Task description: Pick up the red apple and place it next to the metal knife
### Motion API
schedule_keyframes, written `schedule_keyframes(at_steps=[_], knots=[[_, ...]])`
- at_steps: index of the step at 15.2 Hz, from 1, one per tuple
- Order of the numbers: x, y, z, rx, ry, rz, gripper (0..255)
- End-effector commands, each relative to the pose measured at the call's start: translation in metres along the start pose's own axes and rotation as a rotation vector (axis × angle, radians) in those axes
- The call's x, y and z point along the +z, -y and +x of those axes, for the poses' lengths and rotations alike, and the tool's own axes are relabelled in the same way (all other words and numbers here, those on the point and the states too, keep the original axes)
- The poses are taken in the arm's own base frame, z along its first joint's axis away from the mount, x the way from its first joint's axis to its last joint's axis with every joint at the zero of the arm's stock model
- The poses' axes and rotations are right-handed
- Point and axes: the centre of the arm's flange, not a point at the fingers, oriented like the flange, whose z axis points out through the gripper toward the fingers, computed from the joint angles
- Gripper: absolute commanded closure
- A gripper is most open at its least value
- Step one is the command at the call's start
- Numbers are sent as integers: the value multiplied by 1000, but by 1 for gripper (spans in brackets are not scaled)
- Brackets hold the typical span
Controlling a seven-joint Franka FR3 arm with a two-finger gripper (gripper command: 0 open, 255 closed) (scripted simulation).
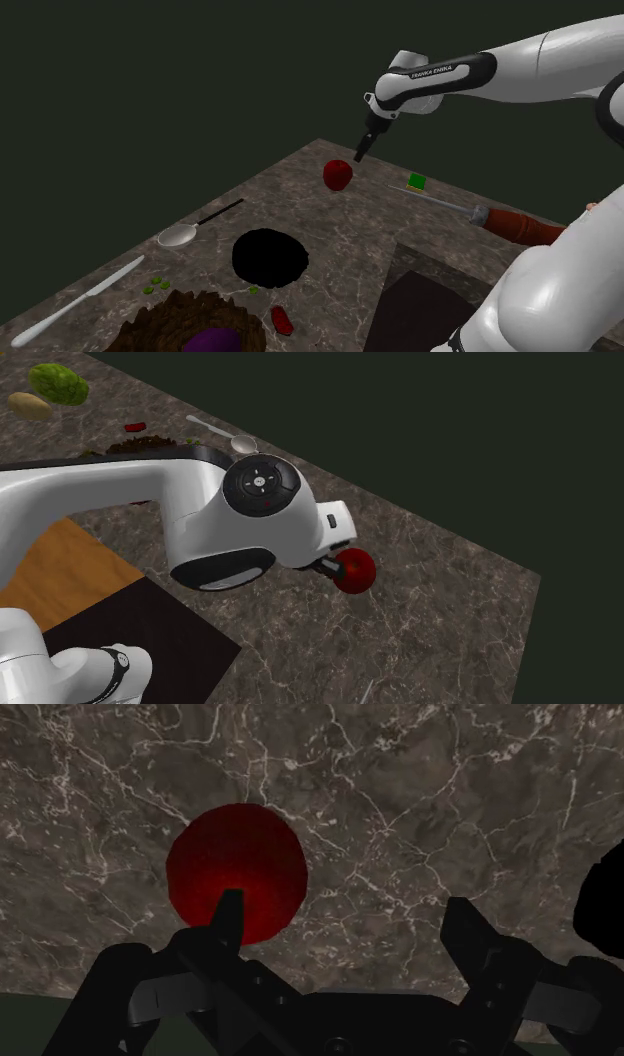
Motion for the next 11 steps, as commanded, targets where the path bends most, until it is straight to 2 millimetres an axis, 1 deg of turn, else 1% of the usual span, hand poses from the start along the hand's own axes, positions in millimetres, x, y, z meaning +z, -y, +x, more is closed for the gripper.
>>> schedule_keyframes(at_steps=[1, 7, 8, 11], knots=[[15, -21, 12, -40, -12, 5, 0], [53, -73, 57, -149, -45, 25, 0], [54, -74, 58, -153, -46, 25, 0], [70, -74, 59, -153, -46, 25, 0]])
